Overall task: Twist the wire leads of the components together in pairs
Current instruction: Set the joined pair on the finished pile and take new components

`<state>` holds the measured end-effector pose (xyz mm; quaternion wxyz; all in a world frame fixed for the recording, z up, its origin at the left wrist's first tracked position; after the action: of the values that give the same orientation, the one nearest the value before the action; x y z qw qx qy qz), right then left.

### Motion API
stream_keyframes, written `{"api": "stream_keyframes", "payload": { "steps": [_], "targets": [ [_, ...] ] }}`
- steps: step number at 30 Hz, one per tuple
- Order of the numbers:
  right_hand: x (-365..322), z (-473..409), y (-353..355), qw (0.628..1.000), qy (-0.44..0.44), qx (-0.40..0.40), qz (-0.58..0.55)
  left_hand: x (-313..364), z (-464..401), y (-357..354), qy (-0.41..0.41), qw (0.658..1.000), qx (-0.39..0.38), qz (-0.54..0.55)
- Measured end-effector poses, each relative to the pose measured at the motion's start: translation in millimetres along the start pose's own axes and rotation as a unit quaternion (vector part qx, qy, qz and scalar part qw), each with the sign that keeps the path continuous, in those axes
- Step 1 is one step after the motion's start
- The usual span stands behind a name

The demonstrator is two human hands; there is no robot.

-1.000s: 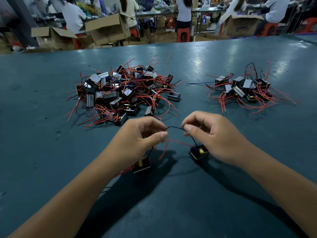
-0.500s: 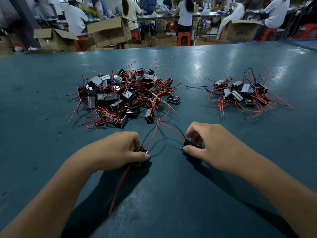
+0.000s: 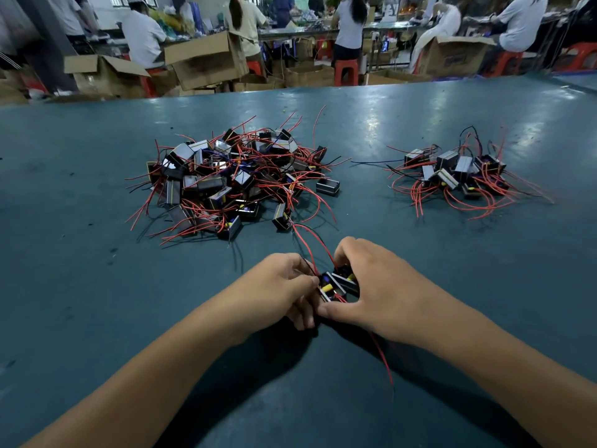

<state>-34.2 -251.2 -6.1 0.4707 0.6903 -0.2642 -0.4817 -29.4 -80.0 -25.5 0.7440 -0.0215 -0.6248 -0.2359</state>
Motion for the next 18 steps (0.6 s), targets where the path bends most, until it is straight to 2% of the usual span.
{"api": "stream_keyframes", "payload": {
  "steps": [3, 6, 8, 13, 16, 18],
  "targets": [
    [1.7, -0.1, 5.1, 1.0, 0.001, -0.007, 0.011, 1.1, -2.0, 13.4, -0.039, 0.992, 0.049, -0.109],
    [9.3, -1.3, 17.3, 1.0, -0.02, 0.006, -0.002, 1.2, -3.1, 22.9, -0.068, 0.987, 0.09, -0.111],
    [24.4, -6.9, 35.2, 0.998, -0.04, 0.044, -0.01, 1.7, -4.3, 24.4, -0.092, 0.981, 0.118, -0.126],
    [106.7, -55.0, 106.2, 0.975, -0.124, 0.184, 0.031, 4.2, -5.4, 16.5, -0.144, 0.962, 0.156, -0.169],
    [159.9, -86.3, 132.6, 0.955, -0.209, 0.205, 0.056, 5.8, -4.3, 14.6, -0.162, 0.955, 0.159, -0.19],
    [179.6, -94.8, 139.1, 0.954, -0.226, 0.195, 0.023, 5.2, -3.5, 16.9, -0.166, 0.949, 0.161, -0.215]
  ]
}}
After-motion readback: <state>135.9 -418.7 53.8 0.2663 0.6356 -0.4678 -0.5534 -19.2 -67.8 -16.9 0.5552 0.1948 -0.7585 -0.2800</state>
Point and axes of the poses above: each hand's wrist, its own z-axis away from the middle knuckle, its own y-axis out of the back of the hand, x = y × z, the point moved 2 cm from there along -z, towards the middle knuckle
